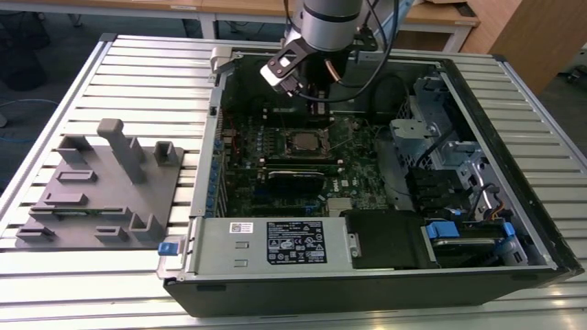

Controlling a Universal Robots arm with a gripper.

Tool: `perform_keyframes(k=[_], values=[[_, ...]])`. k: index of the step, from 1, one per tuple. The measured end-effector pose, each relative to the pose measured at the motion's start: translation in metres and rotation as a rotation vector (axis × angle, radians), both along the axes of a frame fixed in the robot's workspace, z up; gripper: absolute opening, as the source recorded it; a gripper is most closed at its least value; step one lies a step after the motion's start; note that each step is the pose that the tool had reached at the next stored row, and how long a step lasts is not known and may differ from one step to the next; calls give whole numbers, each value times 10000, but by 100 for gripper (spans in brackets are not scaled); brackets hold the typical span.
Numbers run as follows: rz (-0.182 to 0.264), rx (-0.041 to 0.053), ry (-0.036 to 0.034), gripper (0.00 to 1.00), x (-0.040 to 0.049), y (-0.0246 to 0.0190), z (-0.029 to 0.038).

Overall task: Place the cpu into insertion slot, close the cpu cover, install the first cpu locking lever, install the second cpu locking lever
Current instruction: 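Close the cpu cover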

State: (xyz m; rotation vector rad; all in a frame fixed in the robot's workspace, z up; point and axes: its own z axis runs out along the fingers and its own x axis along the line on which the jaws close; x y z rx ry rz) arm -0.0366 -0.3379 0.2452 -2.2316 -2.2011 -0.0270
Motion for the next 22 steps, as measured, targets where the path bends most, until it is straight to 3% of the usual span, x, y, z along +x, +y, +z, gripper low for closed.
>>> perform_keyframes(k=[22], values=[[0, -54, 1, 11, 40, 1, 18]])
